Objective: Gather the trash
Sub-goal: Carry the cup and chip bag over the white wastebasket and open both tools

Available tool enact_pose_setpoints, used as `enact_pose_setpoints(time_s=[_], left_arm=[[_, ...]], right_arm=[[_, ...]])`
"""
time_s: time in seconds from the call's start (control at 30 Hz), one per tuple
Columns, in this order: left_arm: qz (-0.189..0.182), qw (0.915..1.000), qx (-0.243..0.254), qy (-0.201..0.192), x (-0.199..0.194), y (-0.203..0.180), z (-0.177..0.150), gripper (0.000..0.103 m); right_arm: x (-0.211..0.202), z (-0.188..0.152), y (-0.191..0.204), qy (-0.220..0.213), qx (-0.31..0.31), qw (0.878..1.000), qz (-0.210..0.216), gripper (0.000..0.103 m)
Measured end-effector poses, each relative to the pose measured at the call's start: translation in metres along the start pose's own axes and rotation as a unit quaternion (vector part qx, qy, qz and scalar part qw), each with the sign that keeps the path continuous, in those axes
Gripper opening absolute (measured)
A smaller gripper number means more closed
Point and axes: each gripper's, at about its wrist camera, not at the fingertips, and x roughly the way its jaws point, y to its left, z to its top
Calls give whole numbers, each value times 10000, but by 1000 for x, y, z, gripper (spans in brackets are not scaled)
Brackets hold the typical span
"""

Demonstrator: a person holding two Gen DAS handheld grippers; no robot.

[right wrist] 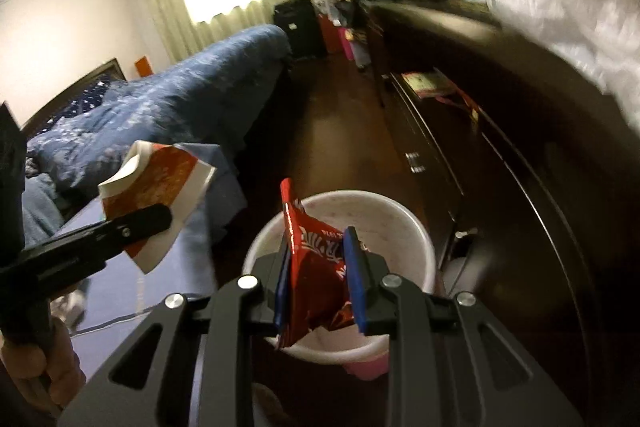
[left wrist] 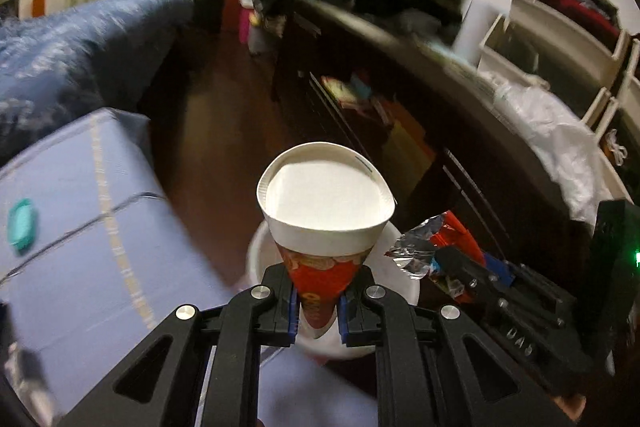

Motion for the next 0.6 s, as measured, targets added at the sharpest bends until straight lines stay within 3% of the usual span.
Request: enact_pose_setpoints(time_s=[0.27,0.47,0.5,0.57,0.6], left_arm=[[-23,9972,-48,752,77,-10,13,14],[-29,9930,-211,1159,106,-7,10,14],[2,9927,-231,1181,109,-6,9,18],[39,9926,-255,1187,111,-4,8,37],[15,9927,-296,1171,109,-3,9,56]], right_arm=[[60,-7,-28,499,186,9986,-61,26],[86,-9,-28,690,124,9975,-122,26],[88,-7,-28,695,112,9974,-139,30],[91,-7,-30,689,107,9974,-200,37],[89,-9,-31,665,117,9975,-208,42]])
